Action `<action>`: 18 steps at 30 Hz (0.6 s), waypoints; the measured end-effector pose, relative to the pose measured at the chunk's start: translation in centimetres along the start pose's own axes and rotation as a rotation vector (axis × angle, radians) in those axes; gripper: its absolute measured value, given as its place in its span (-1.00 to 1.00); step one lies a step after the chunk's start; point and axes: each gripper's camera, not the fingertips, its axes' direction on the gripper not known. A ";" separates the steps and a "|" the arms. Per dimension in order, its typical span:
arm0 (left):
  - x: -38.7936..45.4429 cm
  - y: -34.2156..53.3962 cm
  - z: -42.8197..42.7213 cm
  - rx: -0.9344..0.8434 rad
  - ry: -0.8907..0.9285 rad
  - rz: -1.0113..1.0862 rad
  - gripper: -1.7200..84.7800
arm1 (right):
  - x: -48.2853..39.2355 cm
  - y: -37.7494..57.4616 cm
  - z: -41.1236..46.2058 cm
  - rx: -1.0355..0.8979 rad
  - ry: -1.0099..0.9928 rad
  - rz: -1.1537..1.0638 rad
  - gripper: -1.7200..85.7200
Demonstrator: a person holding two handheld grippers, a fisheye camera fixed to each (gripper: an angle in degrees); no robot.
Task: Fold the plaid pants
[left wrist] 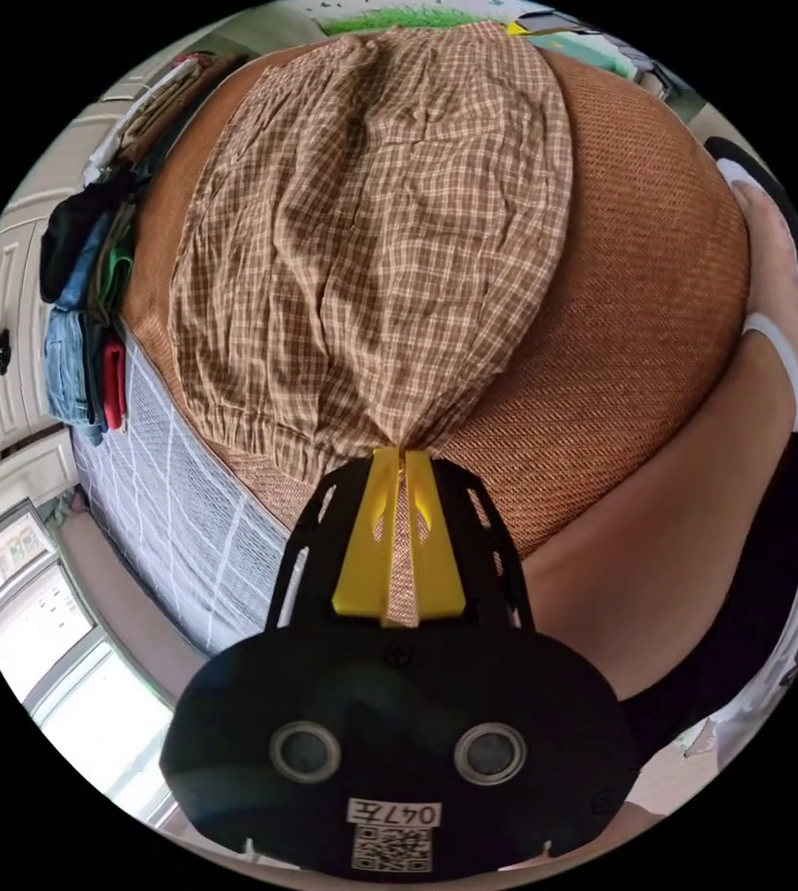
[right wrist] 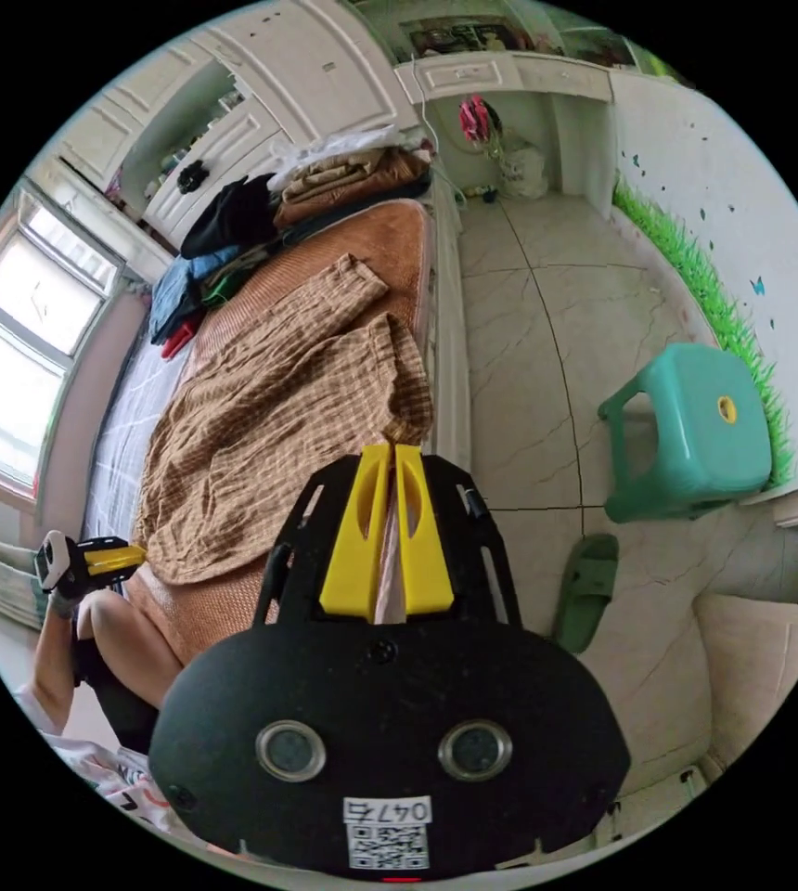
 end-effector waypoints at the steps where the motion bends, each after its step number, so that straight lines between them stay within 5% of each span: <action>1: -0.3 0.4 0.2 0.007 0.018 0.000 -0.97 | 0.1 0.3 -0.4 0.020 0.000 -0.007 -0.98; 12: -2.9 11.9 1.9 0.124 0.281 0.124 -0.97 | 4.4 8.5 -9.5 0.087 -0.112 -0.104 -0.98; 18: -12.6 13.9 10.0 0.209 0.550 -0.037 -0.97 | 2.5 1.9 -9.1 0.150 -0.101 -0.135 -0.98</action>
